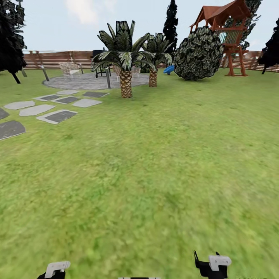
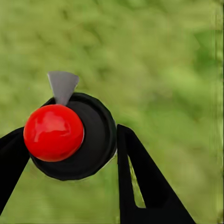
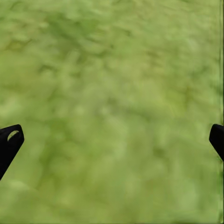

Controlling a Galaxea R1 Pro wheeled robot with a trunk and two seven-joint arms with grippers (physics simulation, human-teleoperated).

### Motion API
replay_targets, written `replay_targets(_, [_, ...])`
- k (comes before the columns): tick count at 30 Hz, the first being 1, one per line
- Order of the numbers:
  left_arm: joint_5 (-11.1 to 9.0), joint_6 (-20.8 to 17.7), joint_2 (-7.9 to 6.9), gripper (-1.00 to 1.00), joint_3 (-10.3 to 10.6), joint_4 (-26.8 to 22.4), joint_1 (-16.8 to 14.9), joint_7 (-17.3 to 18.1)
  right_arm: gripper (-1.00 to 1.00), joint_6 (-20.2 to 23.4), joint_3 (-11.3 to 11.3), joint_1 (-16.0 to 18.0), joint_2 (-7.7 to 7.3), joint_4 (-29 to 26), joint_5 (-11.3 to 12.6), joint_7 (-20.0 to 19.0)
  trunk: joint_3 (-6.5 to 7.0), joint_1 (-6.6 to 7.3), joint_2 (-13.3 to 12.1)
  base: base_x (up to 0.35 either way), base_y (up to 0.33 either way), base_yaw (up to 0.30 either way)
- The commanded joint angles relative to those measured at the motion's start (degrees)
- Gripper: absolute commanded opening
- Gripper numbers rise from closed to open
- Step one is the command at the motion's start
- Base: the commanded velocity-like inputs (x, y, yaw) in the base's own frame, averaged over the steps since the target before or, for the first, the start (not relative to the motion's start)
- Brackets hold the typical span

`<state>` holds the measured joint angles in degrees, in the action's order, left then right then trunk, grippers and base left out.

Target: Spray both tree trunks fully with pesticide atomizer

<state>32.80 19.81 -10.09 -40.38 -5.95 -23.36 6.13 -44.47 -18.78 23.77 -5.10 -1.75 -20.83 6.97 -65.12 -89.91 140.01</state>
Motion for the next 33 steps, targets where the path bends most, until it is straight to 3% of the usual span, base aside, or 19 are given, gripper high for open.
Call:
replay_targets(1, [0.2,0.1,-0.01,-1.00,-0.5,0.0,0.0,0.4,1.00,-0.1,-0.1,0.0,0.00,0.1,-0.6,0.5,-0.04,-0.01,0.0,0.204,-0.222,-0.300])
replay_targets(33, [0.2,0.1,-0.01,-1.00,-0.5,0.1,0.0,0.4,1.00,0.0,-0.1,0.0,0.00,0.1,-0.6,0.5,-0.04,-0.01,0.0,0.232,-0.202,-0.300])
